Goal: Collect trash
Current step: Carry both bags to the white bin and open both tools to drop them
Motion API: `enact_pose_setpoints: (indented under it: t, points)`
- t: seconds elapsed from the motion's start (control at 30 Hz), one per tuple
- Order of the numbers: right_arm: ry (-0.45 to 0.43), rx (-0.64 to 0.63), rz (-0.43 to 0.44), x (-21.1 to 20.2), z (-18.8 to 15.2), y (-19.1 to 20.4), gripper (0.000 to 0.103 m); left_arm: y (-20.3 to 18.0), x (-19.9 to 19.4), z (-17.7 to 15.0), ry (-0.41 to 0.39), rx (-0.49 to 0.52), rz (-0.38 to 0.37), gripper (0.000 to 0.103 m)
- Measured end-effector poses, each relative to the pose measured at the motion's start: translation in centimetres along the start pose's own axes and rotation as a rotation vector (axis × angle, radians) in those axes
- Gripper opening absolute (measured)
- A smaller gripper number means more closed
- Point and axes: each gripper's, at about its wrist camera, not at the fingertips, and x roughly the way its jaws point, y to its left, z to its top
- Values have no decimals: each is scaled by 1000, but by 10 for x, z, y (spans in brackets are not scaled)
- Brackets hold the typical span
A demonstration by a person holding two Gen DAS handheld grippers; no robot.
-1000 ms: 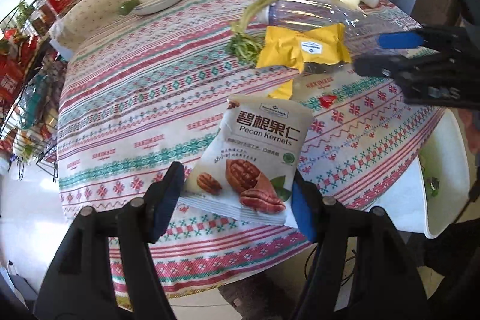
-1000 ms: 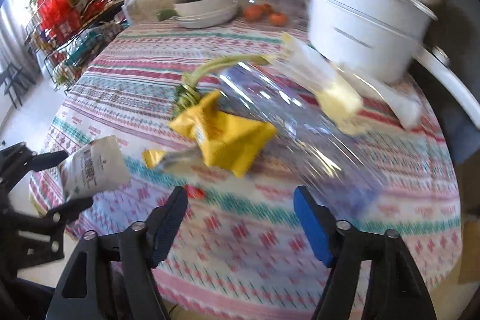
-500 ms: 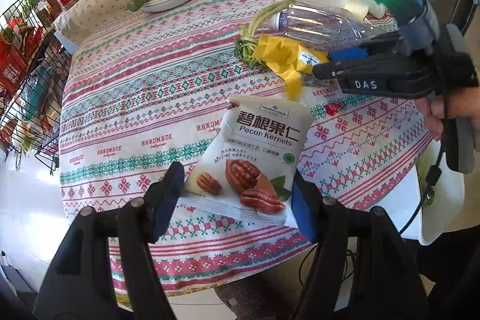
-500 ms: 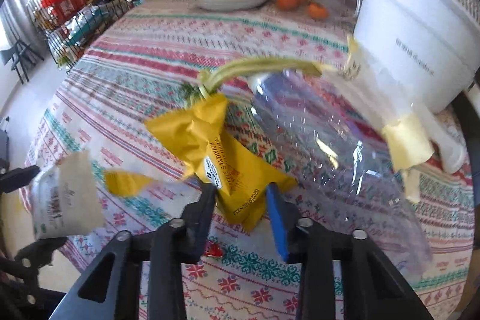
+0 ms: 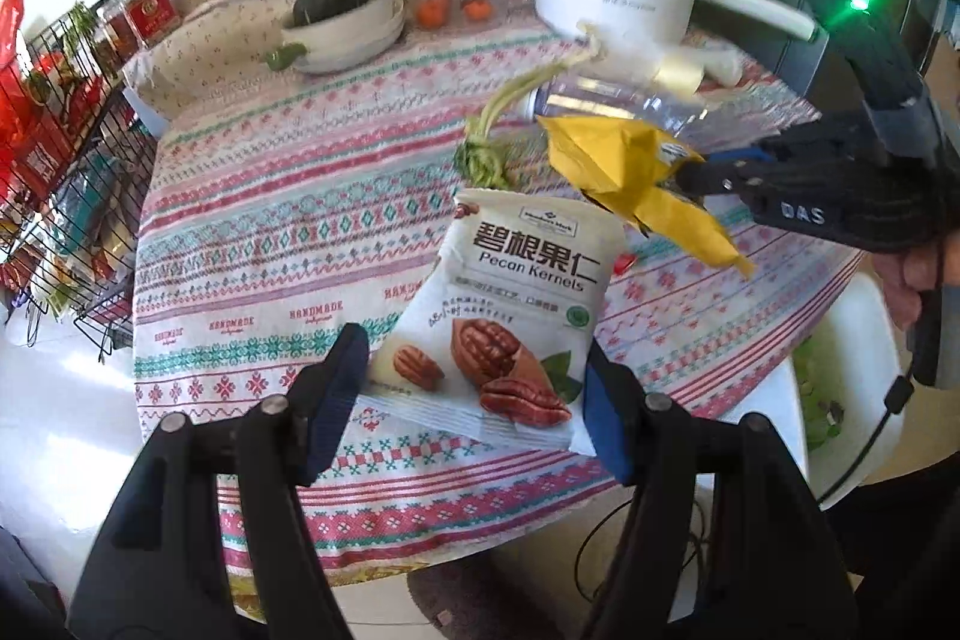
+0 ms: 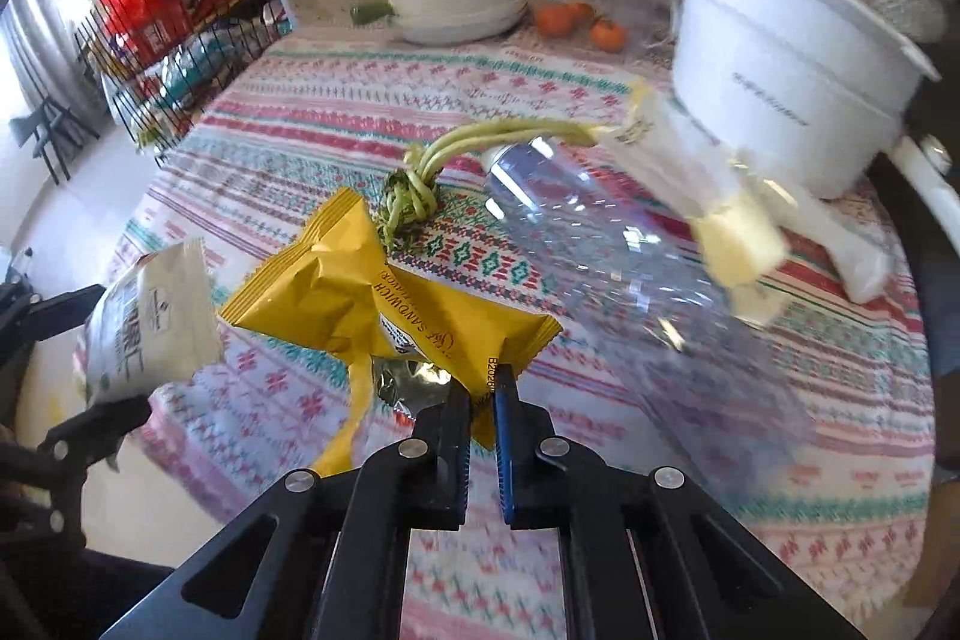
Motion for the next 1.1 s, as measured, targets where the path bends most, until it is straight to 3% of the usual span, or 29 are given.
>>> enact_pose_setpoints:
  t: [0.23, 0.57, 0.8, 1.1]
  points:
    - [-81, 28, 7, -67, -19, -16, 7, -30, -37, 5, -109, 32, 0, 68]
    - [-168, 77, -84, -152, -76, -61, 7, -86, -74, 2, -221, 91, -64, 68]
    - [-174, 134, -100, -187, -122, -90, 7, -121, -93, 1, -302, 149, -71, 68]
    - [-130, 200, -93, -205, -177, -117, 7, -160, -96, -2, -314, 212, -128, 68]
